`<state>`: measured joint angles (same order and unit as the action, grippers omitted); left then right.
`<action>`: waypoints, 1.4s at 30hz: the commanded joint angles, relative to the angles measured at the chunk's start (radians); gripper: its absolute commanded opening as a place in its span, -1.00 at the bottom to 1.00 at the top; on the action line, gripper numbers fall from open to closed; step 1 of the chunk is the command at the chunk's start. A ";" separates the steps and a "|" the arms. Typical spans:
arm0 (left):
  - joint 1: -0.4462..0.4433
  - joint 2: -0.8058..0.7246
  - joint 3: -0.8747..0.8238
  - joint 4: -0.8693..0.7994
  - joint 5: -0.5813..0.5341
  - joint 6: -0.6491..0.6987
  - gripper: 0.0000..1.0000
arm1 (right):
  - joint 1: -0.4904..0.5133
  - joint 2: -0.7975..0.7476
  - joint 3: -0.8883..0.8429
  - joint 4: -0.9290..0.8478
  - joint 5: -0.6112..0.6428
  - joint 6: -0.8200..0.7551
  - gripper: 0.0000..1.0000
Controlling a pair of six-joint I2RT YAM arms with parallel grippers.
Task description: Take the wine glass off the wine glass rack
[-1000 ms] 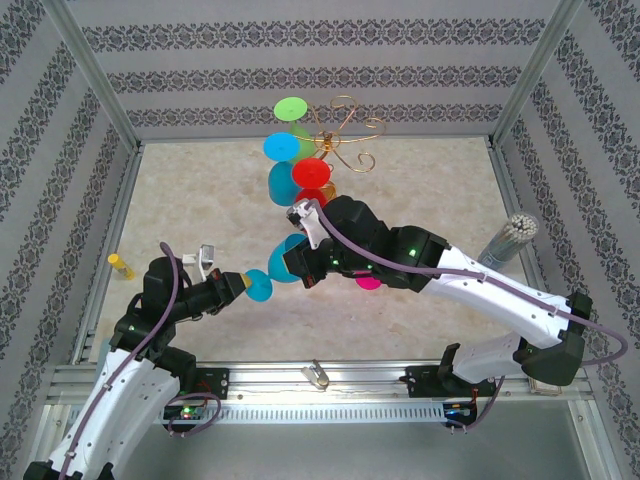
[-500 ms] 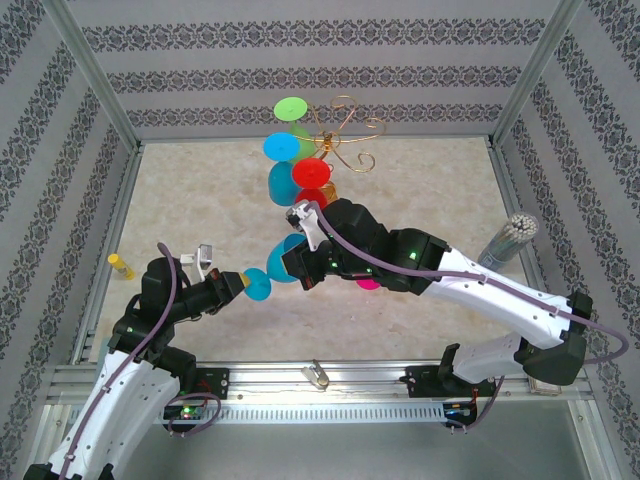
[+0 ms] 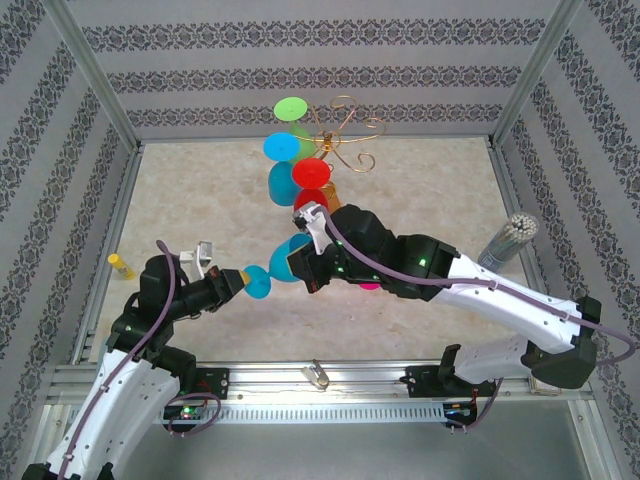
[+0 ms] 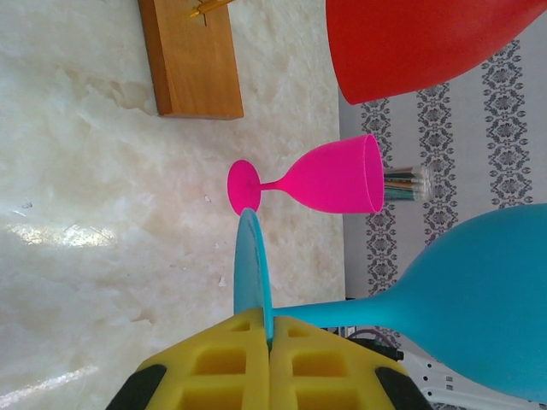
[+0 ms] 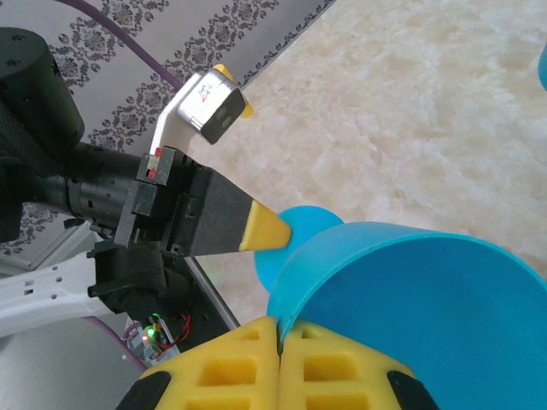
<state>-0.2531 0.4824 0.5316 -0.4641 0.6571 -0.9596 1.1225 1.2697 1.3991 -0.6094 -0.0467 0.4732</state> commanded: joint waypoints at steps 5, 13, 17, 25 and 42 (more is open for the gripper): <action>0.012 -0.010 0.059 -0.069 -0.043 0.051 -0.53 | 0.015 -0.078 -0.023 -0.024 0.087 -0.004 -1.00; 0.012 -0.014 0.103 -0.161 -0.113 0.102 -0.15 | 0.020 -0.090 -0.068 -0.058 0.106 0.016 -1.00; 0.013 0.003 0.168 -0.267 -0.205 0.178 -0.14 | 0.035 -0.086 -0.096 -0.091 0.155 0.042 -1.00; 0.012 0.038 0.223 -0.295 -0.285 0.232 -0.13 | 0.104 0.002 -0.103 -0.205 0.301 0.085 -1.00; 0.012 0.086 0.214 -0.263 -0.292 0.269 -0.12 | 0.064 0.141 -0.104 -0.278 0.353 0.131 -1.00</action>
<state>-0.2531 0.5644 0.7315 -0.7261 0.3801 -0.7204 1.2045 1.4059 1.2964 -0.8631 0.2726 0.5812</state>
